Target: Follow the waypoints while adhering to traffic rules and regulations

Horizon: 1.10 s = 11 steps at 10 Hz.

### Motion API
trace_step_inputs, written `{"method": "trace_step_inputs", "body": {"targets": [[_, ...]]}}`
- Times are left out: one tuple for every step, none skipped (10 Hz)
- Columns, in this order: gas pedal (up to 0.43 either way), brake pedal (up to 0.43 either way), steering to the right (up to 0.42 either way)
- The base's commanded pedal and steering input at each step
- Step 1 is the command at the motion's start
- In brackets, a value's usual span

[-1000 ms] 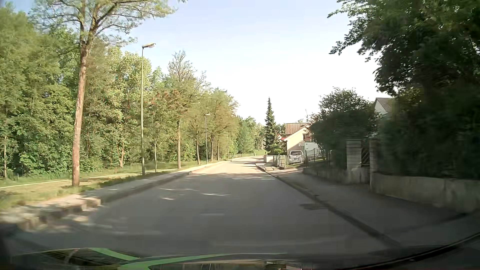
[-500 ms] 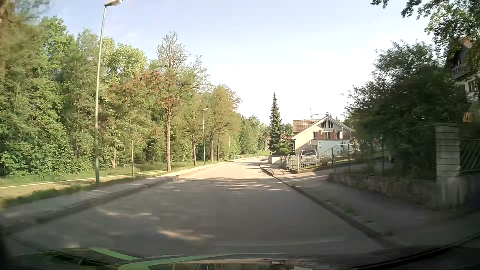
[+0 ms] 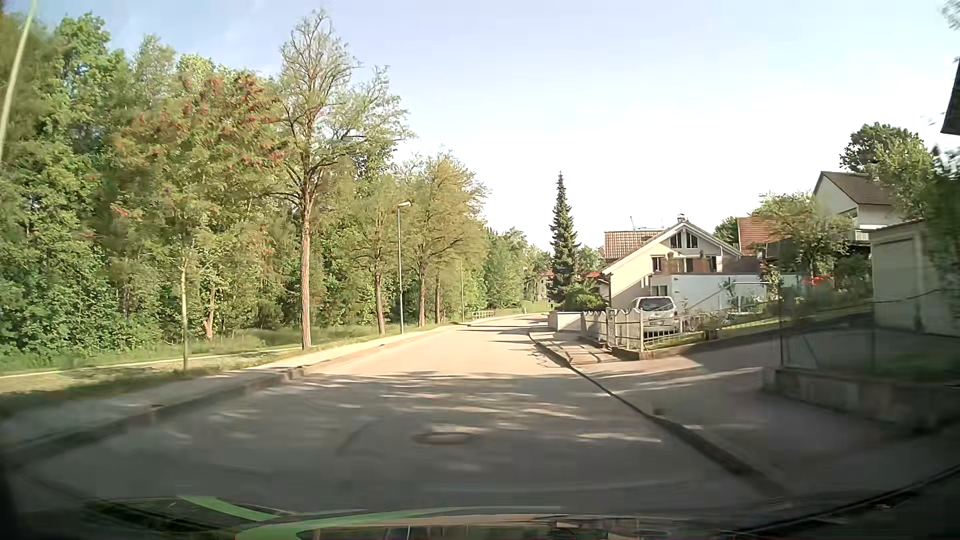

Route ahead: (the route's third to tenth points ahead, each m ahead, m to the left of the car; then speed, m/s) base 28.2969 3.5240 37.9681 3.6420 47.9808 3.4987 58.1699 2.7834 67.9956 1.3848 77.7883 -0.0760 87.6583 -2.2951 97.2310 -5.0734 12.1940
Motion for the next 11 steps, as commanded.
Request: {"method": "trace_step_inputs", "body": {"targets": [[0.059, 0.000, -0.011], [0.059, 0.000, -0.010], [0.059, 0.000, -0.009], [0.059, 0.000, -0.008], [0.059, 0.000, -0.007], [0.059, 0.000, -0.006], [0.059, 0.000, -0.006], [0.059, 0.000, -0.004], [0.059, 0.000, -0.004], [0.059, 0.000, -0.004], [0.059, 0.000, -0.004]]}}
